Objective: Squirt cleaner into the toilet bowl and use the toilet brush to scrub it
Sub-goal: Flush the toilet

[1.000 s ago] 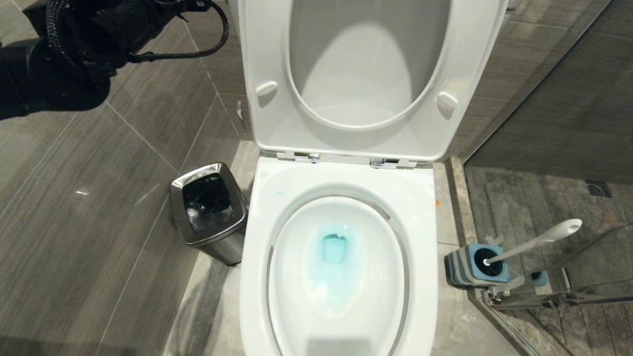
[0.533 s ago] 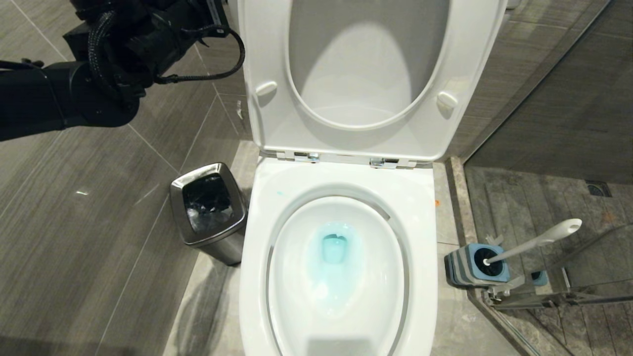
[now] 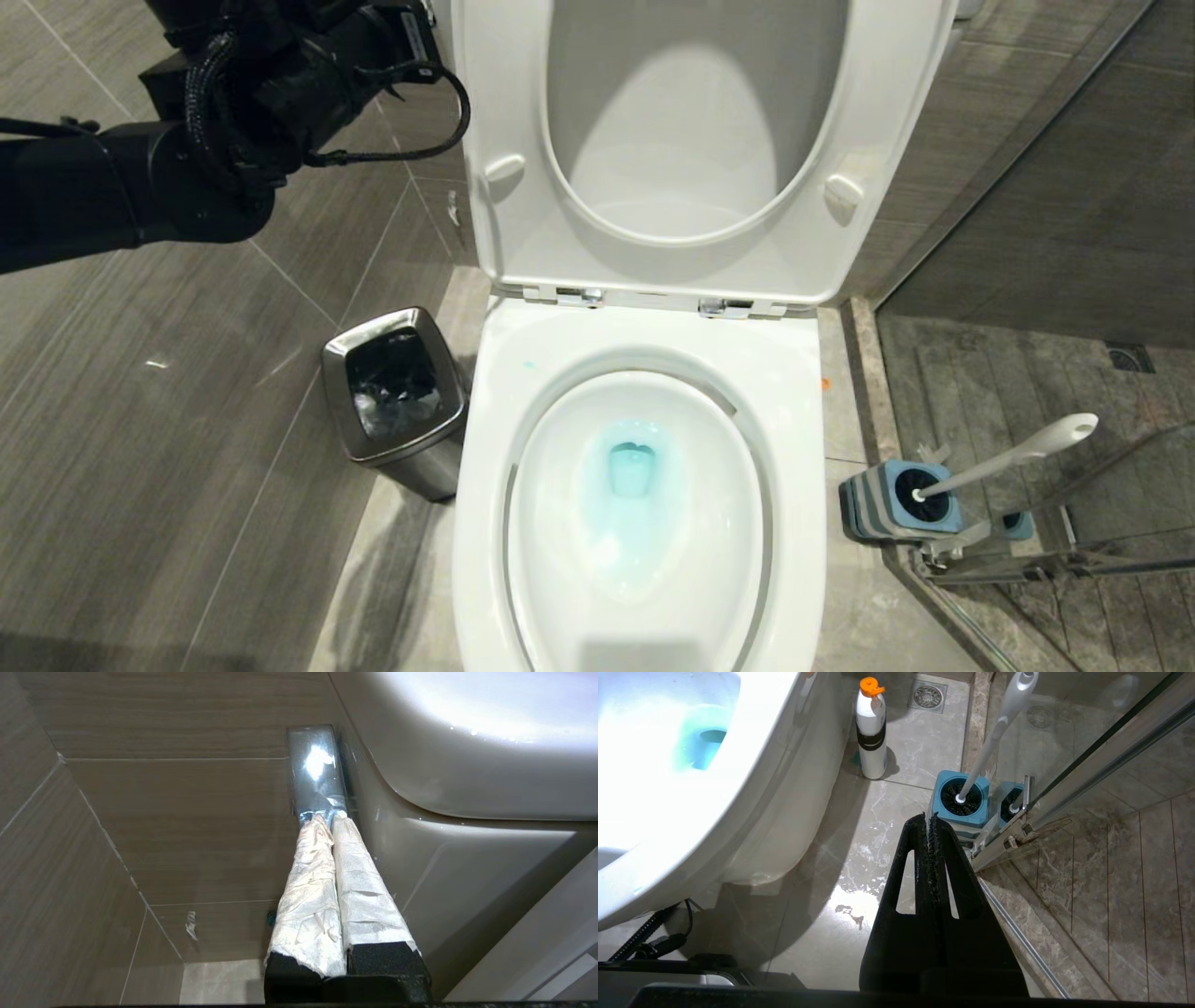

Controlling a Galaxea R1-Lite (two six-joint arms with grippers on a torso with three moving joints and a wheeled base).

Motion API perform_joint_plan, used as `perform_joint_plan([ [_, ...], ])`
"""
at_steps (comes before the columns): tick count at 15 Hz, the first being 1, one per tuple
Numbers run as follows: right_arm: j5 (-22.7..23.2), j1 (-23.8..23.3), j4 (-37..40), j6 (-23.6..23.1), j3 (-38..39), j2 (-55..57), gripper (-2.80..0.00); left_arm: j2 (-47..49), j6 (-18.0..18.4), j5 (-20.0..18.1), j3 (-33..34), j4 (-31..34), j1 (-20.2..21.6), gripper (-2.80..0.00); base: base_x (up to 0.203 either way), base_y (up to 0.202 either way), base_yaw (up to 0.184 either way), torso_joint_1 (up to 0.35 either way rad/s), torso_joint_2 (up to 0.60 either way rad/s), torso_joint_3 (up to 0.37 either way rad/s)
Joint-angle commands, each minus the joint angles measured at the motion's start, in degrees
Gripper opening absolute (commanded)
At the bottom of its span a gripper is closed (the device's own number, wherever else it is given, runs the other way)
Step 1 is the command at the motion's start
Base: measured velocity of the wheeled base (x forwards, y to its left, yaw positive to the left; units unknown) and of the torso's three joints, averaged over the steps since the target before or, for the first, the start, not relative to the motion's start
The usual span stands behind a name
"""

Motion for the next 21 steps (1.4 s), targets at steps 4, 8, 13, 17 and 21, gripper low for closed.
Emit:
perform_joint_plan([
  [4,0.0,0.0,0.0,0.0,0.0,0.0,-2.8,3.9,-0.1,-0.2,-0.6,1.1,-0.3,-2.8,0.0,0.0,0.0,0.0,0.0,0.0],
  [8,0.0,0.0,0.0,0.0,0.0,0.0,-2.8,5.1,-0.2,-0.1,-0.6,1.1,-0.3,-2.8,0.0,0.0,0.0,0.0,0.0,0.0],
  [13,0.0,0.0,0.0,0.0,0.0,0.0,-2.8,1.3,0.9,0.3,-0.6,1.2,1.7,-2.8,0.0,0.0,0.0,0.0,0.0,0.0],
  [17,0.0,0.0,0.0,0.0,0.0,0.0,-2.8,-5.4,2.7,0.4,-0.3,5.1,4.7,-2.8,0.0,0.0,0.0,0.0,0.0,0.0],
  [21,0.0,0.0,0.0,0.0,0.0,0.0,-2.8,-13.3,4.5,0.4,-0.3,8.0,7.3,-2.8,0.0,0.0,0.0,0.0,0.0,0.0],
])
